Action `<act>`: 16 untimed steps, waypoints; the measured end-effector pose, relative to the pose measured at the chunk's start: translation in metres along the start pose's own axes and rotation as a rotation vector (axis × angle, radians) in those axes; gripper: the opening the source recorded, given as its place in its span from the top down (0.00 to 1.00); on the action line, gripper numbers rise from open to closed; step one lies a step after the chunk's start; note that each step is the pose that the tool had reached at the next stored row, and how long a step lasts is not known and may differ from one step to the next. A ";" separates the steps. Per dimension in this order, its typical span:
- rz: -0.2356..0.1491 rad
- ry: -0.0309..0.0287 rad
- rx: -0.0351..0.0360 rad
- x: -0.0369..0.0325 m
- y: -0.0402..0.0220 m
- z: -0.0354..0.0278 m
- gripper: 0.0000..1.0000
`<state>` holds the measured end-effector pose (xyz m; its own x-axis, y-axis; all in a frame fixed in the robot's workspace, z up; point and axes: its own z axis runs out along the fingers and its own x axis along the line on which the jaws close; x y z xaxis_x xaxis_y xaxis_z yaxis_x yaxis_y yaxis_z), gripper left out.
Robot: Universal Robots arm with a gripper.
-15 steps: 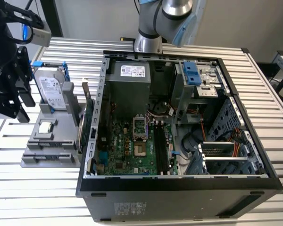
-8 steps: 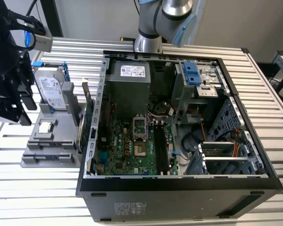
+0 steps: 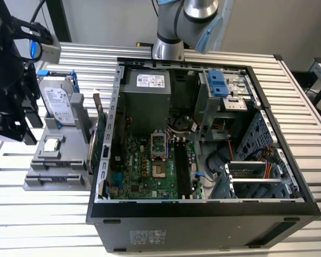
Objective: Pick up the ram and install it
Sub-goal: 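Pick up the ram and move it above insertion slot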
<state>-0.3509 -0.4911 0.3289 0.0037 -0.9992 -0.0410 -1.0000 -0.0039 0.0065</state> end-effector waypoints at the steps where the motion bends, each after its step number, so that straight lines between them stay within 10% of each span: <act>1: 0.000 0.0000 0.0000 0.0000 0.0000 0.0004 0.00; 16: 0.001 0.0030 0.0001 0.0003 0.0000 0.0091 0.00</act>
<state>-0.3509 -0.4910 0.3198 0.0023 -0.9993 -0.0379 -1.0000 -0.0025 0.0065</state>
